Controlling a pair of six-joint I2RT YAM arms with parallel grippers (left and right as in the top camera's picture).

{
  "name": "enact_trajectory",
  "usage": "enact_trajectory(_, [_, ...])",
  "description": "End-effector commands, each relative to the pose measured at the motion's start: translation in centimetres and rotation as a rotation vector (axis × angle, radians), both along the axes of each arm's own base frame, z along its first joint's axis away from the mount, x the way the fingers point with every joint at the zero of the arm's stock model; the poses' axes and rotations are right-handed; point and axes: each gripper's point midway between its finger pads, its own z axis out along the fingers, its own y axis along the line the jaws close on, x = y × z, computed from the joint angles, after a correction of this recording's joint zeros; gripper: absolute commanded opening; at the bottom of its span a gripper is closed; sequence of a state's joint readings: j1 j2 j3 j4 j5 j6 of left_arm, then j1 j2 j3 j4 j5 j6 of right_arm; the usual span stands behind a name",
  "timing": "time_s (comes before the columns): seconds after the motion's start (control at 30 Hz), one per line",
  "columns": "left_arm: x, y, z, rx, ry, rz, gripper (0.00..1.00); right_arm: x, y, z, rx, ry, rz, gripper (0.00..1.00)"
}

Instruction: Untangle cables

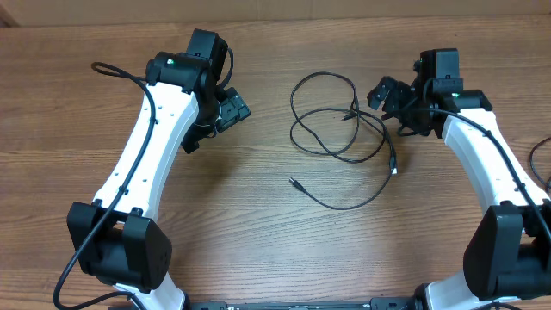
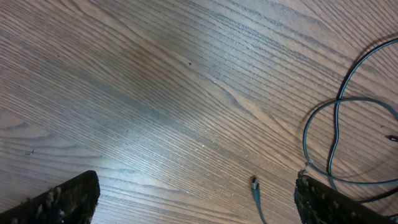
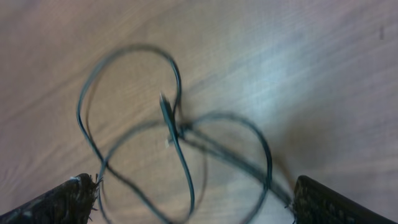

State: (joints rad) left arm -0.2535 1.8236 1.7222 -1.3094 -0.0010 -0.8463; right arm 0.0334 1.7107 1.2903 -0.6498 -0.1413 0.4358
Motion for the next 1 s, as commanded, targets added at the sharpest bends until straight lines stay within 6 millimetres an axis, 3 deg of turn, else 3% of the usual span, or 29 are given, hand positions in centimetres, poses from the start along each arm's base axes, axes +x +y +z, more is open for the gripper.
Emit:
enact_trajectory(0.0, [0.1, 0.1, -0.3, 0.011, 0.004, -0.005, 1.00, 0.6, -0.6, -0.5, -0.078, -0.040, 0.041, 1.00])
enact_trajectory(0.3, [0.1, 0.1, -0.3, 0.011, 0.004, -0.005, 1.00, 4.1, -0.4, 2.2, -0.233, -0.263, 0.243, 0.99])
enact_trajectory(0.43, [0.1, 0.1, -0.3, 0.011, 0.004, -0.005, 1.00, 4.4, -0.1, 2.6, -0.224, -0.283, 0.252, 0.99])
enact_trajectory(0.6, [0.1, 0.1, -0.3, 0.011, 0.004, -0.005, 1.00, 4.5, 2.3, 4.0, -0.115, -0.327, 0.333, 0.99])
enact_trajectory(0.7, [0.1, 0.1, -0.3, 0.011, 0.004, -0.005, 1.00, 4.8, 2.5, 5.0, -0.105, -0.339, 0.342, 0.99])
enact_trajectory(0.83, [0.1, 0.1, -0.3, 0.011, 0.004, -0.005, 1.00, 3.5, 3.3, 5.3, -0.112, -0.269, 0.389, 0.97])
enact_trajectory(0.97, [0.1, 0.1, -0.3, 0.011, 0.004, -0.005, 1.00, 0.5, 5.3, 5.0, -0.076, -0.132, 0.442, 0.88])
